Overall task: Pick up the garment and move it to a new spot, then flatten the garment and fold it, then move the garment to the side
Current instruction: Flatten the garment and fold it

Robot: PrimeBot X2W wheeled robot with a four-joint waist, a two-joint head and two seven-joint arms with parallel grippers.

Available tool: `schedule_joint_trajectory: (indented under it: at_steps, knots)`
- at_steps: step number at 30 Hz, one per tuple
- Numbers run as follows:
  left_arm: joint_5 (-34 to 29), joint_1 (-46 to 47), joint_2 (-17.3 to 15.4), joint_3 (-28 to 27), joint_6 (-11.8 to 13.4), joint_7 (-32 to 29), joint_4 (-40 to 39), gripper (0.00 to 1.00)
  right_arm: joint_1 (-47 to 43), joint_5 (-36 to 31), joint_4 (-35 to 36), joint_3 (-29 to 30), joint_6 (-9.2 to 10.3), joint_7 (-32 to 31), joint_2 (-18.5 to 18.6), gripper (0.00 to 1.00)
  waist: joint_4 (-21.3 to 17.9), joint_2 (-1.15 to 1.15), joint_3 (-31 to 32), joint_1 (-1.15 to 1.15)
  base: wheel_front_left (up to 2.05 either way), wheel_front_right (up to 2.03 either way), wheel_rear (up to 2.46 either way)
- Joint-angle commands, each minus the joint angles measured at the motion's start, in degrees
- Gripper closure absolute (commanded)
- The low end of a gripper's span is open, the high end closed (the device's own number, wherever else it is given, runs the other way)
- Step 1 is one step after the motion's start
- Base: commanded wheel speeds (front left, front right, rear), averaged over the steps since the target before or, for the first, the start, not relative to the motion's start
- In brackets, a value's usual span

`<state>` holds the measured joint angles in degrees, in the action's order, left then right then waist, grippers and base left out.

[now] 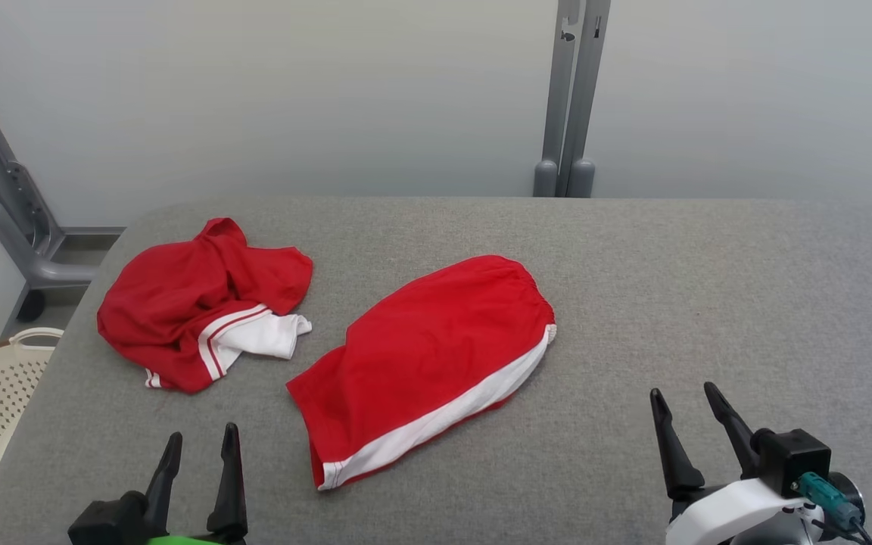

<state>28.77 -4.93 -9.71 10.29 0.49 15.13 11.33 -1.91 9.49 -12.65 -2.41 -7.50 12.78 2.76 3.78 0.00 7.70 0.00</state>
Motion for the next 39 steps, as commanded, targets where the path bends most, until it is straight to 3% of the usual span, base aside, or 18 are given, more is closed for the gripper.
schedule_joint_trajectory:
  at_steps: [1, 6, 13, 22, 39]
  knots:
    - [-1.0, -0.9, -0.5, -0.2, -0.9, 0.0, 0.4, 0.0, -0.7, -0.7, 0.5, -0.3, 0.02, 0.5, 0.3, 0.0, 0.2, 0.0, 0.5, 0.0, 0.0, 0.0, 0.0]
    - [-5.5, -2.2, -1.5, -0.1, -1.9, 0.0, 1.7, 0.0, -2.1, -2.9, 1.3, -0.8, 0.02, 0.5, 0.2, 0.0, -0.3, 0.0, 1.1, 0.0, 0.0, 0.0, 0.0]
    - [-9.4, -3.2, -1.2, 0.3, -1.5, 0.0, 3.3, 0.0, -3.8, -4.9, 1.5, 0.7, 0.02, -0.2, 0.2, 0.0, -1.1, 0.0, 0.8, 0.0, 0.0, 0.0, 0.0]
    - [-9.0, -3.3, -0.5, -0.2, -2.4, 0.0, 5.4, 0.0, -4.7, -5.6, 0.2, 3.3, 0.02, -0.8, 0.2, 0.0, -1.7, 0.0, 0.1, 0.0, 0.0, 0.0, 0.0]
    - [-8.3, -1.7, -1.0, 0.9, -2.5, -0.6, 6.0, 0.0, -3.5, -4.7, -0.2, 2.4, 0.02, -1.0, 0.2, 0.0, -1.8, 0.0, -0.6, 0.0, 0.0, 0.0, 0.0]
